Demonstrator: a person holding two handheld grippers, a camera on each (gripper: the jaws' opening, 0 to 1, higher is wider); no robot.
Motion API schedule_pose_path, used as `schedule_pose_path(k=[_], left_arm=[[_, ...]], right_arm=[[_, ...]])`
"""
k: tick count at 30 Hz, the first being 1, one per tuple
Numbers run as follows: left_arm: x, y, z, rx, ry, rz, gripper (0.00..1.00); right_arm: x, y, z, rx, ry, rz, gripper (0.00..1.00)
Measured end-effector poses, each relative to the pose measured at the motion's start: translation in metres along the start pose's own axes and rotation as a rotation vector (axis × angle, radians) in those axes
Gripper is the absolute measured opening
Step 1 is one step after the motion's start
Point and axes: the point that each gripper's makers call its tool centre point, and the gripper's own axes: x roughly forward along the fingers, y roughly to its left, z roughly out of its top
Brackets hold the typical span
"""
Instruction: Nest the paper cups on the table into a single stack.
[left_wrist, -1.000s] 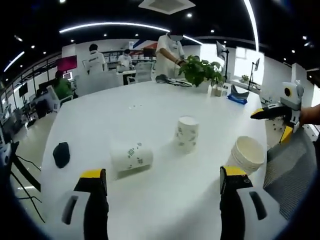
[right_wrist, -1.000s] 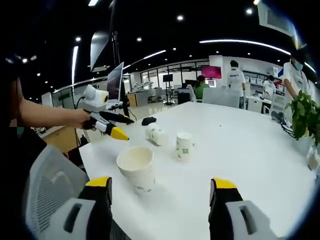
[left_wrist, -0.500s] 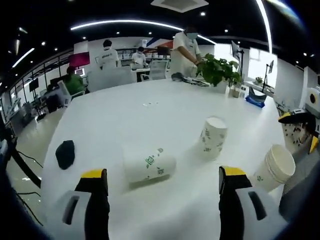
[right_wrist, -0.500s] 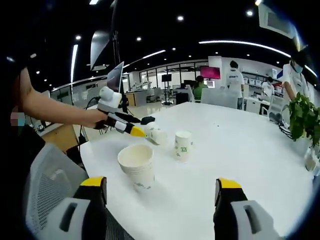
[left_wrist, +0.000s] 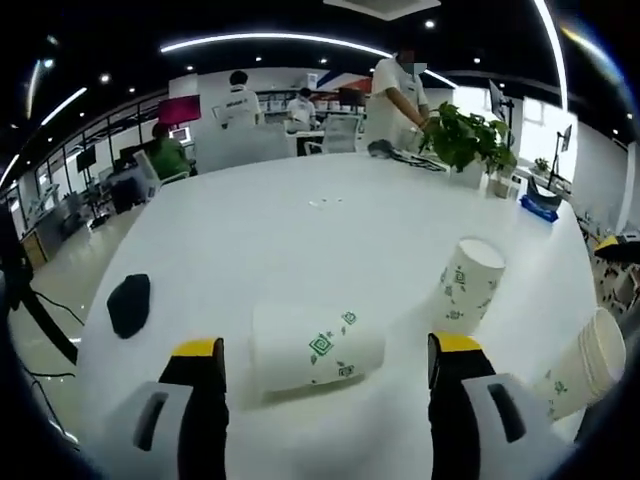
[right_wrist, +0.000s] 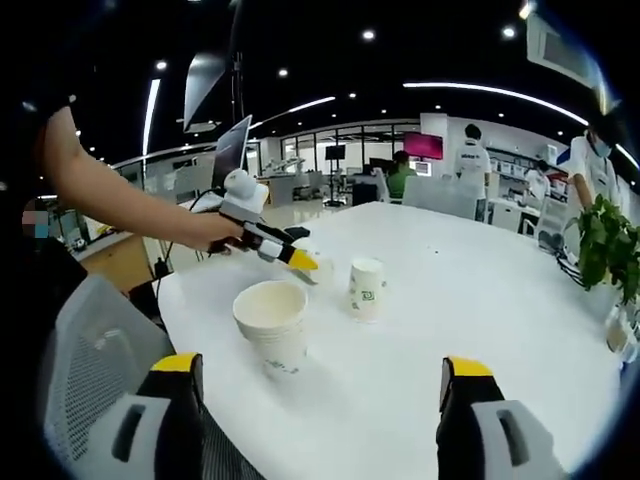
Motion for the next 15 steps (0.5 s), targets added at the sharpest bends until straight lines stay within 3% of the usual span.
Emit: schedule_pose_path(k=[3, 11, 15], left_arm=[[0.004, -0.001, -0.001, 0.011, 0.001, 0.004, 0.74], [0.018, 0.000, -0.004, 0.033, 0.039, 0.029, 0.72], [0.014, -0.002, -0.004, 0.052, 0.037, 0.023, 0.66]], right_arm=[[0.000, 0.000, -0.001, -0.006, 0.009, -0.004, 0.99], [0.001, -0.002, -0.004, -0.011, 0.018, -0.014, 0.98], [0.001, -0.004, -0.004, -0.006, 0.021, -0.020, 0.97]])
